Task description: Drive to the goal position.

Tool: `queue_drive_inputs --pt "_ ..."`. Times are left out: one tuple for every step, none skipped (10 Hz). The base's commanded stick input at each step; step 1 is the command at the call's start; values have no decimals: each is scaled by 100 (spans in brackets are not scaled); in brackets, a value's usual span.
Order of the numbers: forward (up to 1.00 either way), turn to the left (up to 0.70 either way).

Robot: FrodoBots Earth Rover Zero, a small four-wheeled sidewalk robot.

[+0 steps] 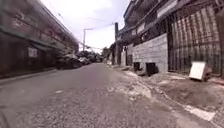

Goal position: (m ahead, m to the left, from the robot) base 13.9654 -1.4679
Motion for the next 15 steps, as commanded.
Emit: queue_drive_inputs --pt "70 4" --pt "70 4" --pt "70 4" --pt "70 4" --pt "70 4" --pt "70 4" --pt "70 4" --pt "70 4" --pt "70 4" --pt "70 4" --pt "70 4" --pt "70 5" --pt "70 5" --pt "70 5" --pt "70 5"
